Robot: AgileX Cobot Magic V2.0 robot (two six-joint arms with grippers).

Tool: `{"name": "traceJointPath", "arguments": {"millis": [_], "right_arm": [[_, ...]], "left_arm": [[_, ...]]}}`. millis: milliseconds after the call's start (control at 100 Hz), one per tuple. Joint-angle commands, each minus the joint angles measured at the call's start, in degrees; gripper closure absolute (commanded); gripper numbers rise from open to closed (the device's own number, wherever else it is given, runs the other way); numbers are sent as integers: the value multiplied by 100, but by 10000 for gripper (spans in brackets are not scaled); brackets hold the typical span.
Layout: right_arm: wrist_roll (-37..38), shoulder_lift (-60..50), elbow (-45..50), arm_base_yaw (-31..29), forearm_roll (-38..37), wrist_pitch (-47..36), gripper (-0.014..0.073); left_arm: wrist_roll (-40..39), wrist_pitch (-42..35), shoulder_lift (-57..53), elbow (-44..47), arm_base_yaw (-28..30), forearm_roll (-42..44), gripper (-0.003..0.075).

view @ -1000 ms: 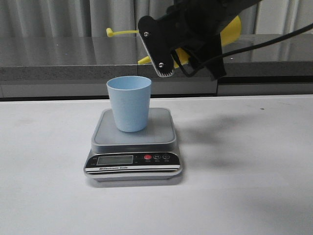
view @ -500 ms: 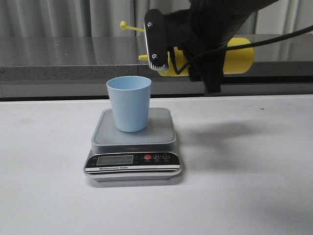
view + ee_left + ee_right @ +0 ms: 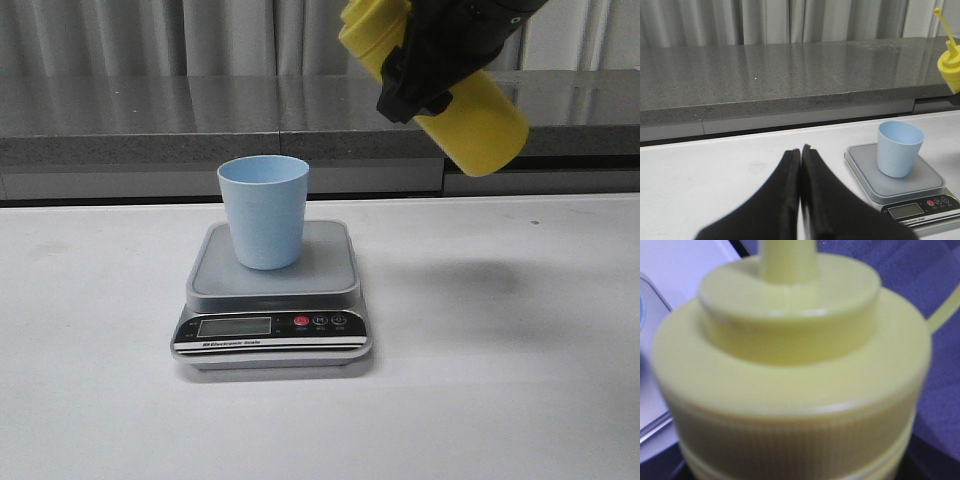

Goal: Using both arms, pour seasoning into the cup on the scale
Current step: 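Turn the yellow bottle upright and move it back beside the scale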

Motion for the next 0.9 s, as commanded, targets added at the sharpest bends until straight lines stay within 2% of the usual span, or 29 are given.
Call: {"name": "traceJointPath", "arguments": {"millis": [0, 140, 480, 640, 890], "right_arm": [[18, -297, -1, -161, 652, -587, 453], [6, -297, 436, -377, 1459, -1367, 452], [-507, -247, 2040, -630, 3932, -4588, 452], [-521, -19, 2365, -649, 4102, -5343, 452], [-521, 413, 2392, -649, 4068, -5850, 452]], "left_arm": [[-32, -447, 77, -148, 30, 2, 740], [-32, -447, 77, -148, 30, 2, 740], [-32, -447, 77, -148, 30, 2, 740], [-32, -447, 77, -148, 30, 2, 740], [-32, -447, 77, -148, 30, 2, 740]]}}
